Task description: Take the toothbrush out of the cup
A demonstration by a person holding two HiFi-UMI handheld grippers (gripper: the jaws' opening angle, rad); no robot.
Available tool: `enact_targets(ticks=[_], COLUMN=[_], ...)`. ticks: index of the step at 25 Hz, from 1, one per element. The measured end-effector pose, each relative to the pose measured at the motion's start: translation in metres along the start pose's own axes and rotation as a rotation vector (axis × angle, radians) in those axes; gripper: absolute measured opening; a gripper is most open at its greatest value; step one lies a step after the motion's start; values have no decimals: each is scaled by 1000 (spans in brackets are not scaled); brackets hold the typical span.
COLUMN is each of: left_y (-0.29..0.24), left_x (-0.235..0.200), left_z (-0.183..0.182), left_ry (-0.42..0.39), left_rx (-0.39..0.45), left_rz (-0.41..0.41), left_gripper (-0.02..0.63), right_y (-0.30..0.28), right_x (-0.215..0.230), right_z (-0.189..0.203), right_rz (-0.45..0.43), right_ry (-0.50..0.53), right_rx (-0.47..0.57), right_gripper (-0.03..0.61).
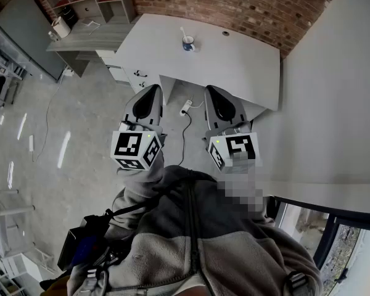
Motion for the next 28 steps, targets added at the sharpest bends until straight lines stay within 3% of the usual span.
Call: enact_targets(ticks=[20, 28], left_y=[9, 17], left_x=[-5, -28], left_z=[10, 3], left_ry=[-9, 8], left_rx=[13, -4], left_rz=[15, 26], left_gripper=[3, 3], right_y=[3, -8], right_x=[-14, -36], right_z=[12, 4], right_rz=[7, 14], right_ry=[15, 27], right_rx=[22, 16], right_gripper=[0, 0])
Point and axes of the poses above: the fingertips, and each gripper's own axes: y backward along the fingers, x to its right, z out of its underside, the point moved 9 cm from there along y, backward along the fingers, and after that the axes turned 13 degrees about -z, right-handed, at the moved point
